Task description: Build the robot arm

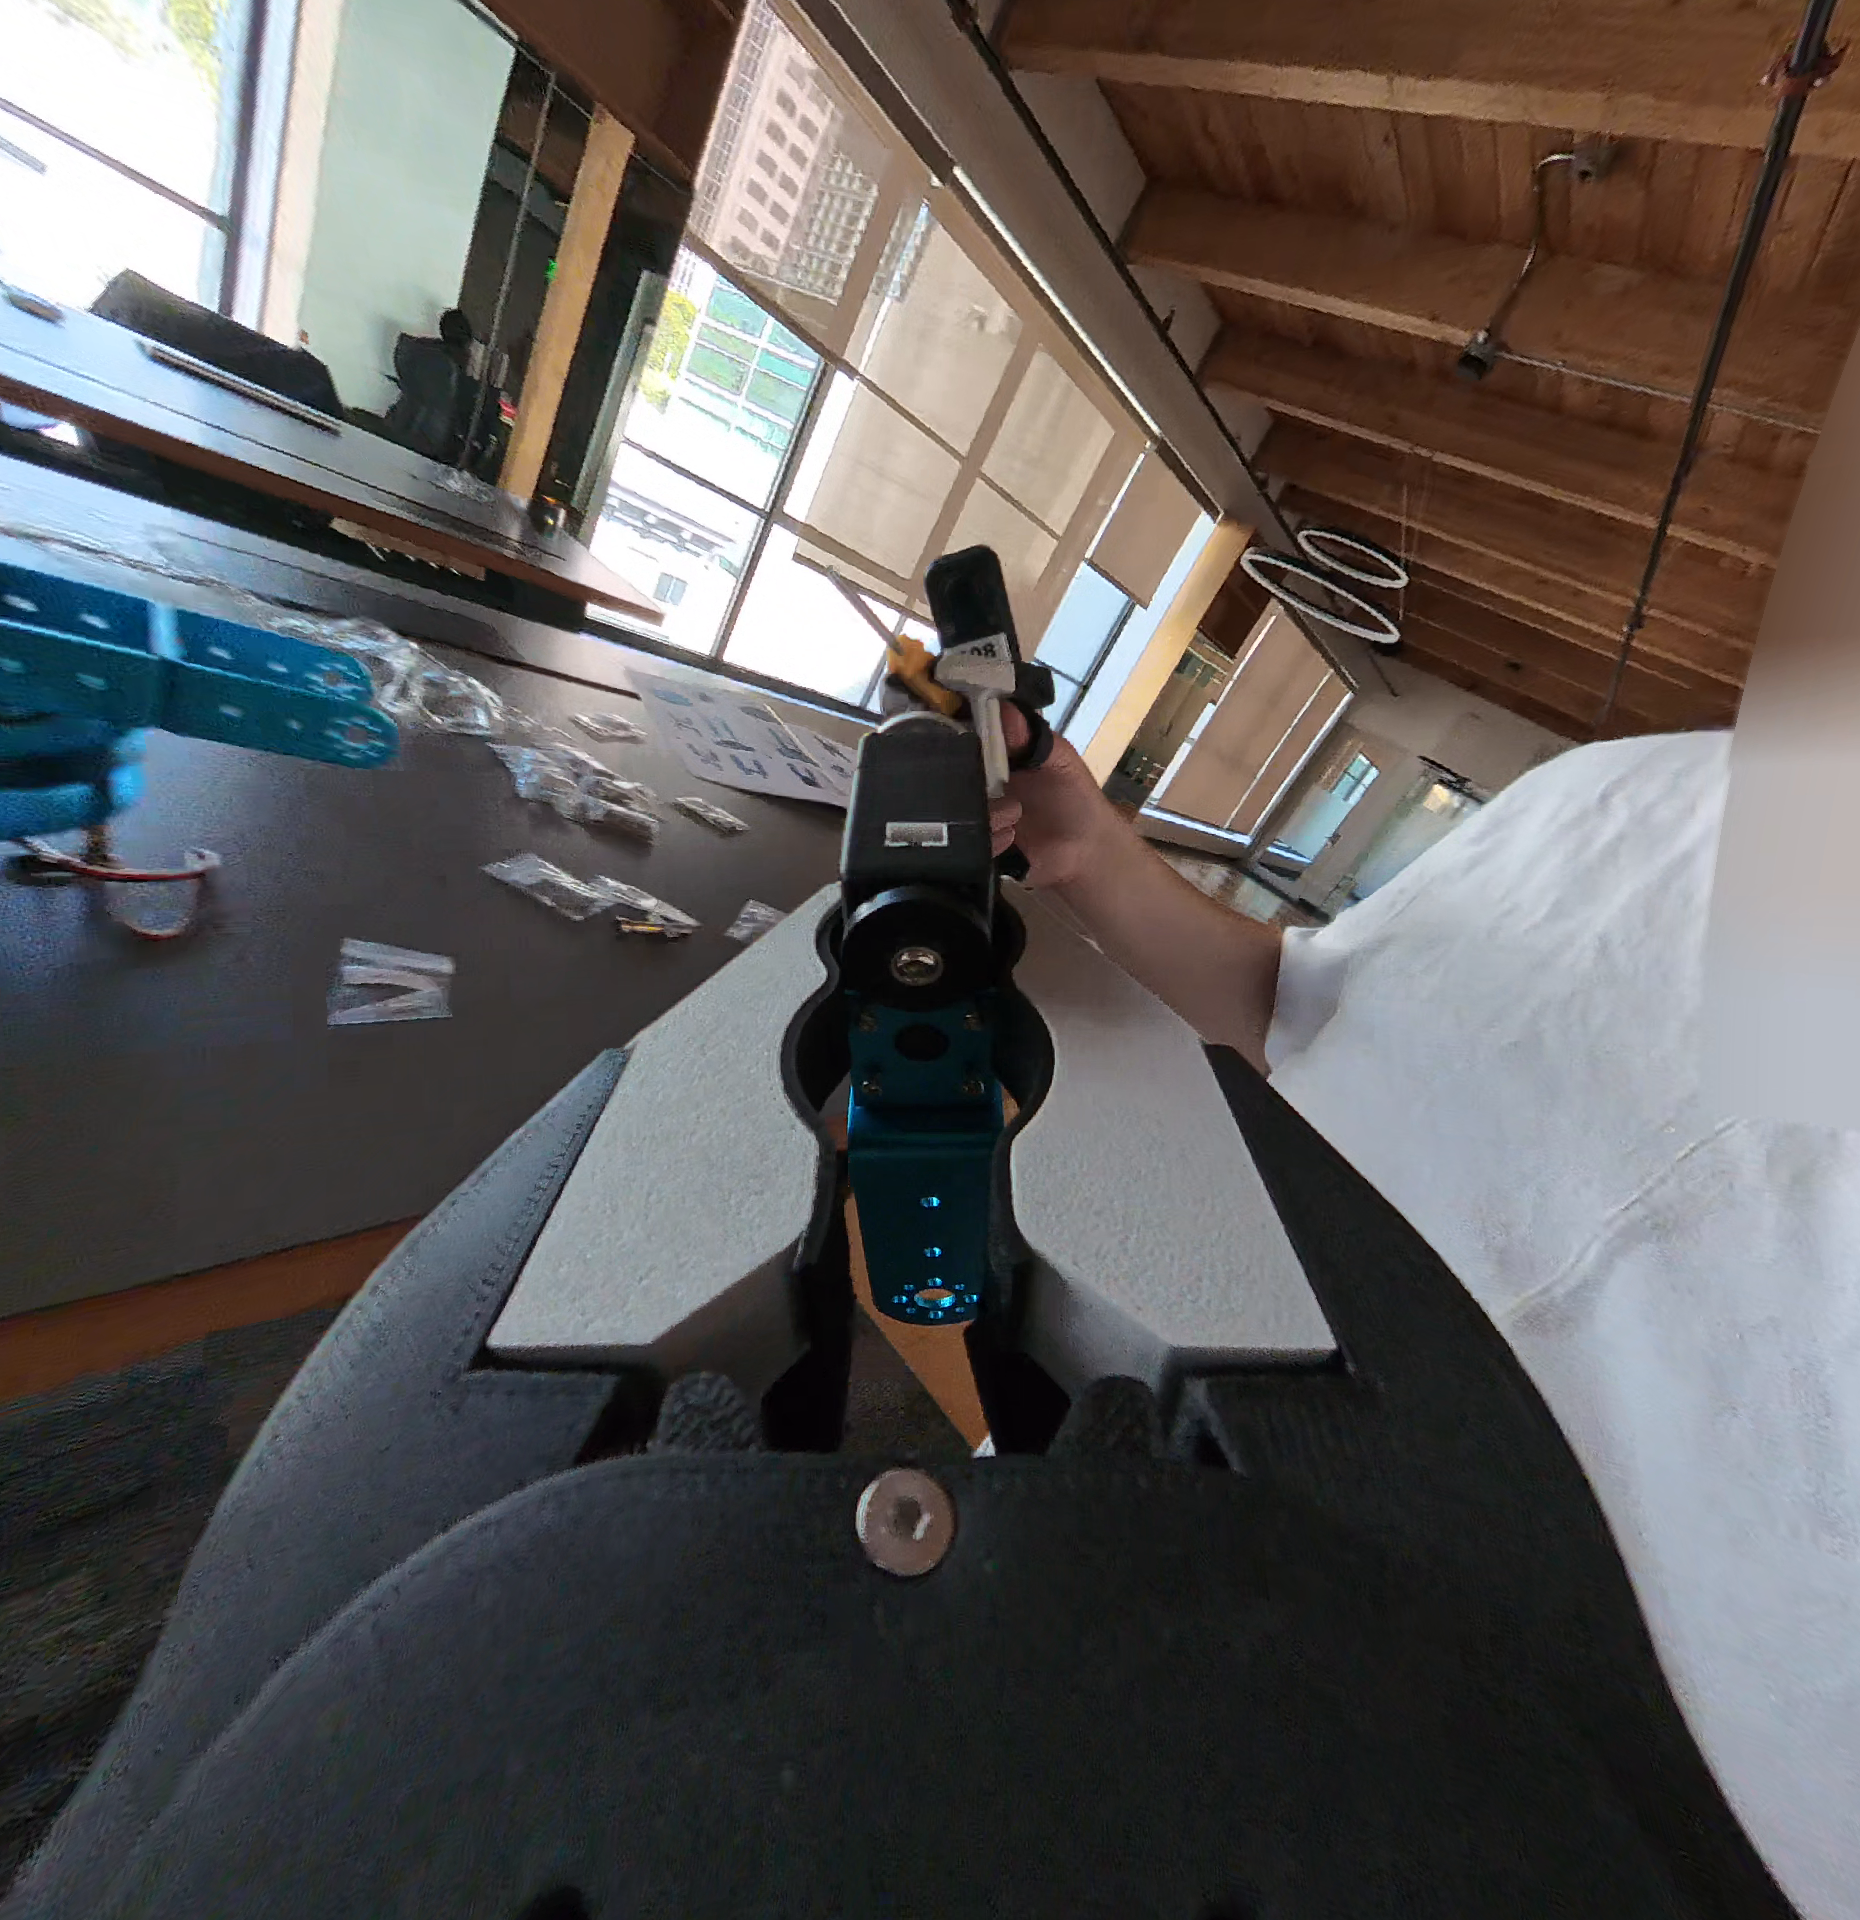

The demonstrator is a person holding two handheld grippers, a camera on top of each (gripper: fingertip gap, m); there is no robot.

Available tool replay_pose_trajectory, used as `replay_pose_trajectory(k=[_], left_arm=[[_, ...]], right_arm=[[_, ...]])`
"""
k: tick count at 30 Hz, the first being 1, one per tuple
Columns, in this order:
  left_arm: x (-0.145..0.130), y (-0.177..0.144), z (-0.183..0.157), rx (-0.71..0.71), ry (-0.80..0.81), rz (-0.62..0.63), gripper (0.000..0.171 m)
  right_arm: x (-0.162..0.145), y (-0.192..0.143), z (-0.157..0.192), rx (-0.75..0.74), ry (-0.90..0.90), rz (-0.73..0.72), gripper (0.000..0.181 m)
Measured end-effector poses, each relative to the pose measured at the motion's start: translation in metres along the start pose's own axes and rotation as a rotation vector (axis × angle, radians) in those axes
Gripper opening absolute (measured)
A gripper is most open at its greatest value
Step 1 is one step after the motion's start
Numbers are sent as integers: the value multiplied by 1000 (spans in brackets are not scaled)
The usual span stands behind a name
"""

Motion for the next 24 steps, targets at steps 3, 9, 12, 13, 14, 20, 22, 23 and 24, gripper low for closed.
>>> replay_pose_trajectory(k=[3,9,12,13,14,20,22,23,24], left_arm=[[37,-55,39,11,38,-60,21],[86,-149,138,22,76,-164,21],[104,-194,185,64,63,-185,21],[112,-208,197,63,55,-198,21],[120,-223,208,67,46,-210,21],[162,-317,268,99,80,-229,21],[174,-354,284,100,118,-214,21],[181,-373,292,95,134,-204,21],[188,-393,301,90,145,-197,21]], right_arm=[[36,53,-10,-32,-65,-52,17],[114,159,-34,-72,-226,-78,17],[151,217,-46,-51,-250,-90,17],[162,237,-50,-44,-249,-91,17],[173,258,-54,-43,-252,-98,17],[213,386,-74,-32,-284,-49,17],[221,426,-77,-24,-288,-60,17],[225,445,-77,-17,-285,-73,17],[227,464,-78,-14,-277,-91,17]])
Point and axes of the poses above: each gripper's, where its closed fingertips meet, y out along the fingers, x out of its top, z = x × y across the jaws, the point moved 2 cm from there along -y, back along the fingers, and after that the axes turned 13 degrees about y, right-handed, at the moved point
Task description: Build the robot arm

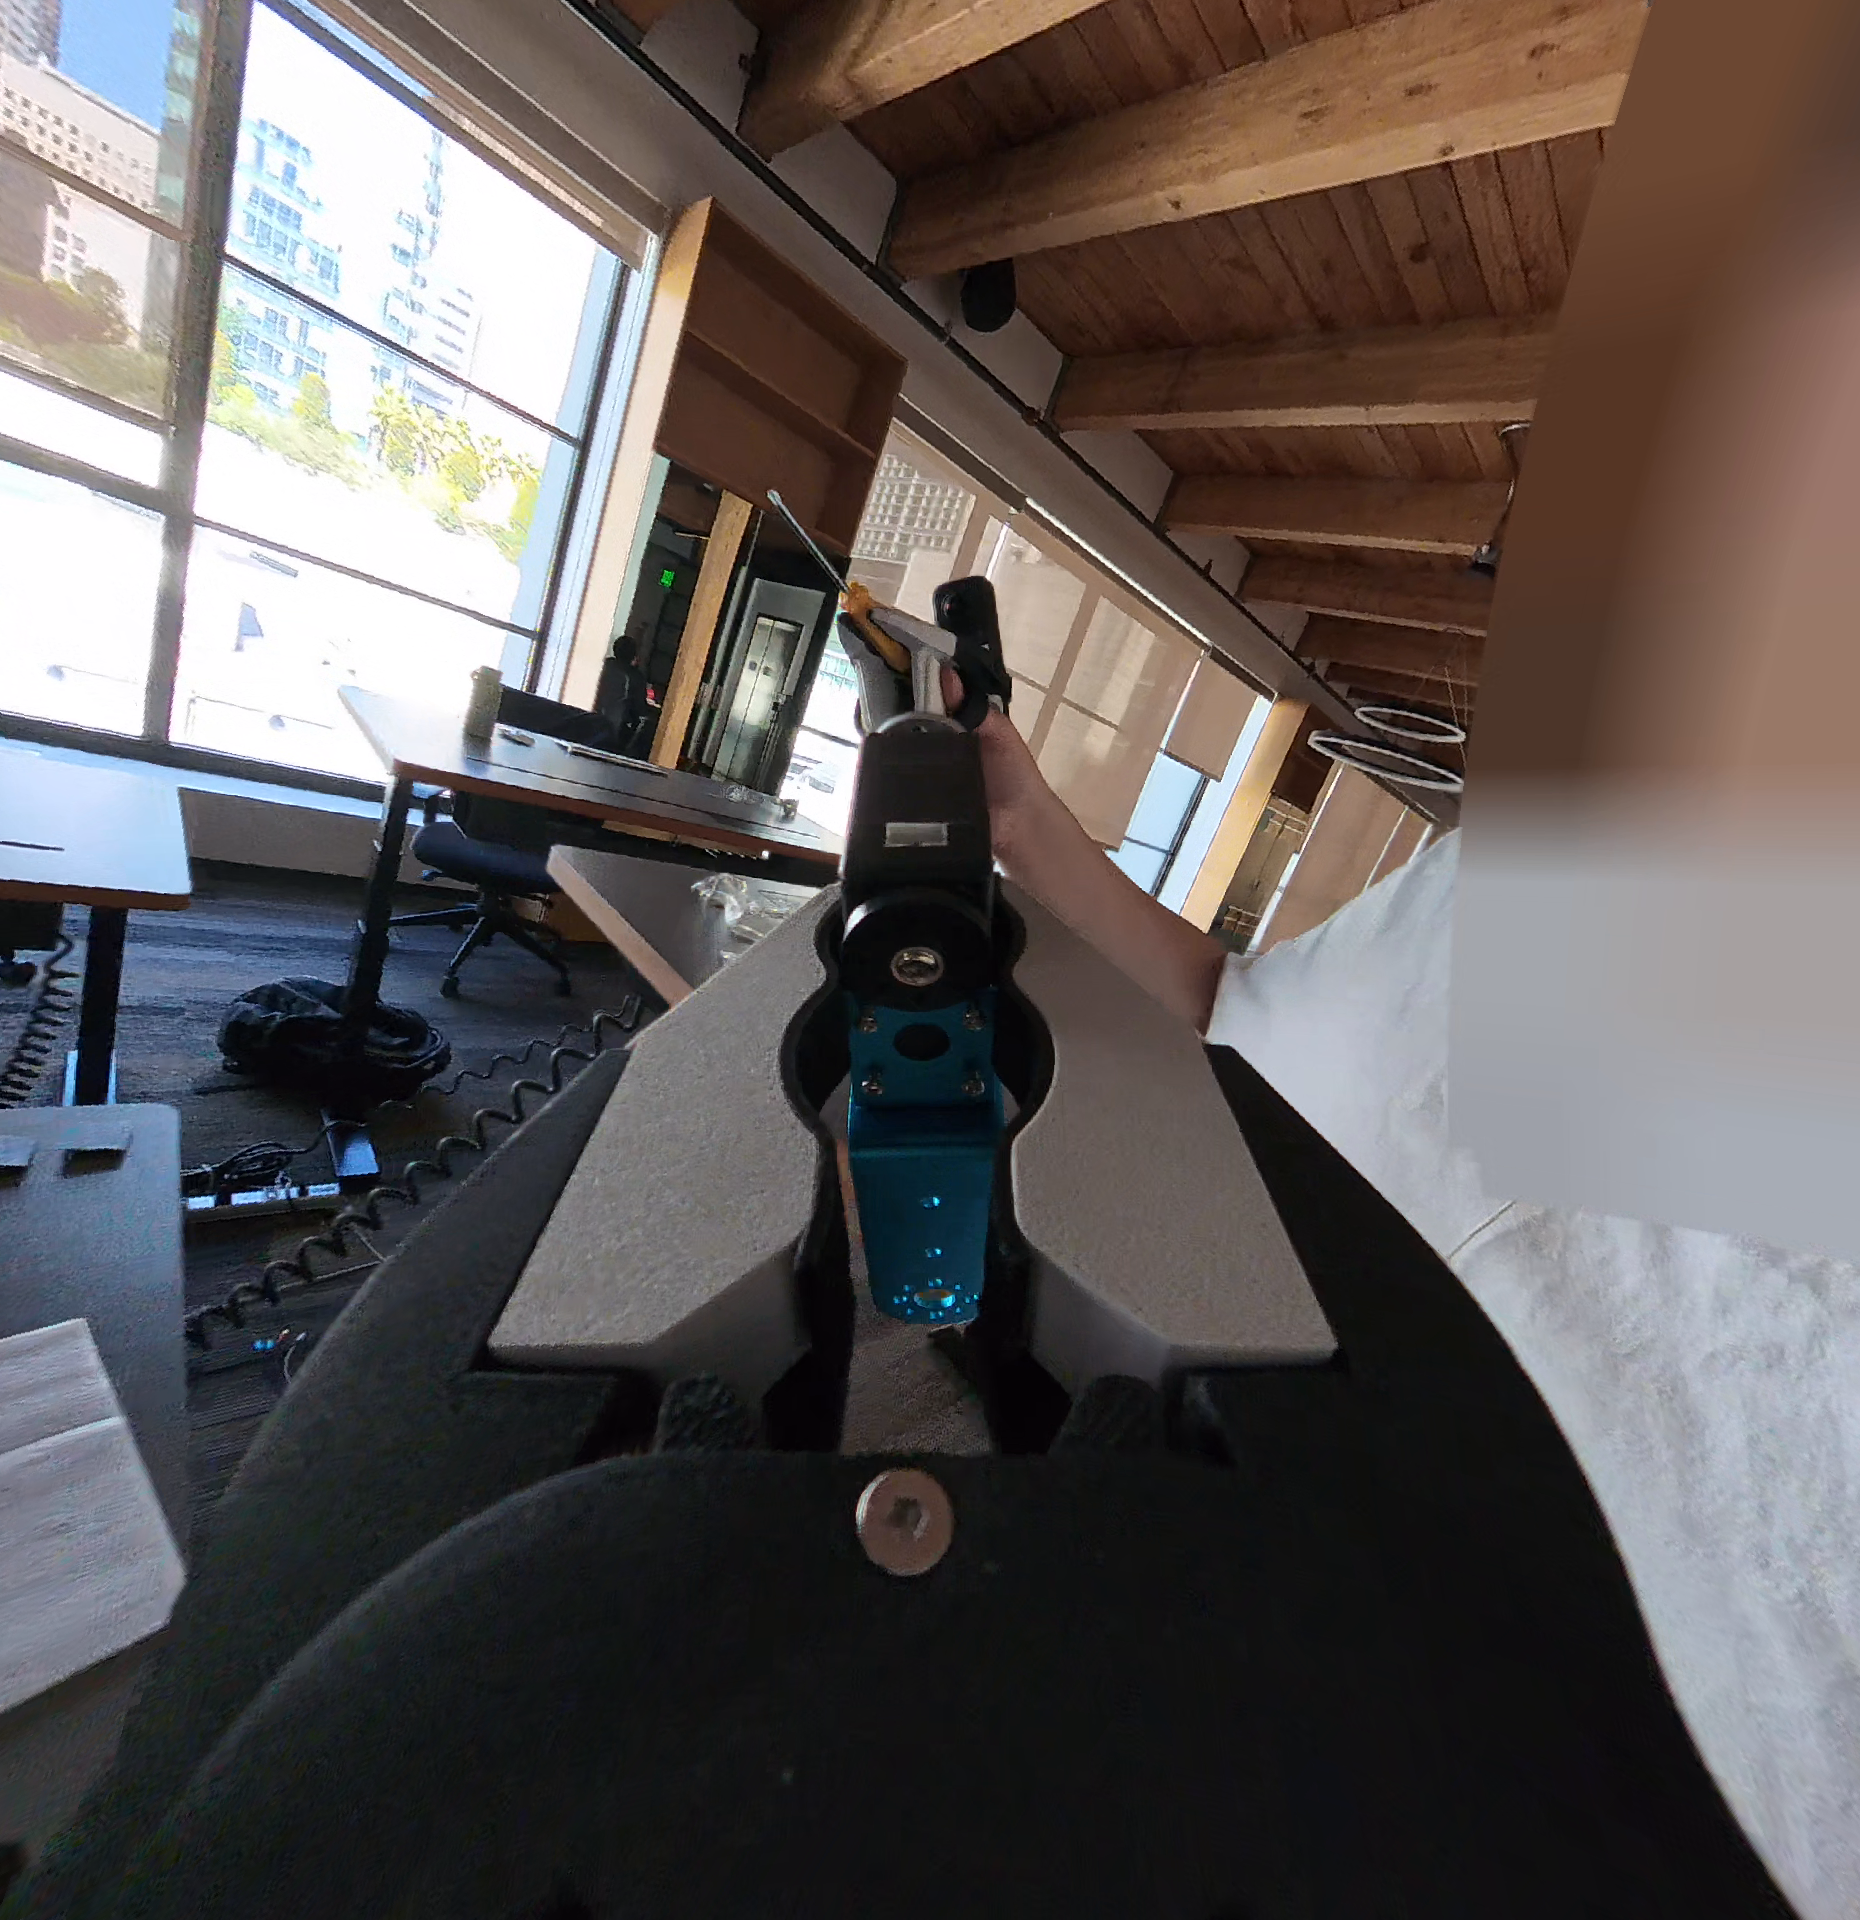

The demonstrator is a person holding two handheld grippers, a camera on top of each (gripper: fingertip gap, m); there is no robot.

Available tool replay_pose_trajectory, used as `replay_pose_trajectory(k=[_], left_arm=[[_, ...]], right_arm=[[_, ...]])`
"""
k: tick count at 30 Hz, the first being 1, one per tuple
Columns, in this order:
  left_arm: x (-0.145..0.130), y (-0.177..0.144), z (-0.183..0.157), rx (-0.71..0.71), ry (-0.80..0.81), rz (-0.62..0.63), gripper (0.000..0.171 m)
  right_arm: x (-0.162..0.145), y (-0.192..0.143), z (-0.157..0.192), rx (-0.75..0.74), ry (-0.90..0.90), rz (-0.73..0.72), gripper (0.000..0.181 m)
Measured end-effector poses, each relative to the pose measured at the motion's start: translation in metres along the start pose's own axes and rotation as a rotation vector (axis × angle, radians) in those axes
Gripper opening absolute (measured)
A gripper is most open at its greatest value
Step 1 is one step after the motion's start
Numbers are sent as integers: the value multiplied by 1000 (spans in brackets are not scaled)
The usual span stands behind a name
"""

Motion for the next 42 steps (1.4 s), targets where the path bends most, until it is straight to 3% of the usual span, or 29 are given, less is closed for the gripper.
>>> replay_pose_trajectory(k=[6,10,15,20,27,34,42], left_arm=[[54,-97,62,-133,-13,31,21],[76,-162,105,-106,-30,26,21],[102,-228,152,2,-25,-32,21],[117,-270,171,98,59,0,21],[108,-338,175,248,15,-10,21],[106,-377,179,302,63,25,21],[129,-356,215,168,86,-38,21]], right_arm=[[-15,97,9,6,69,-165,17],[-34,160,7,-10,108,-175,17],[-34,238,10,119,98,-138,17],[-45,305,-15,119,46,-57,17],[-72,371,-47,162,59,3,17],[-109,402,-69,148,60,44,17],[-125,352,-53,46,46,104,17]])
Point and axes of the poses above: each gripper's, where its closed fingertips meet, y out along the fingers, x out of its top, z = x × y across the jaws, the point moved 2 cm from there along -y, back along the fingers, and after that the axes turned 13 degrees about y, right-handed, at the moved point
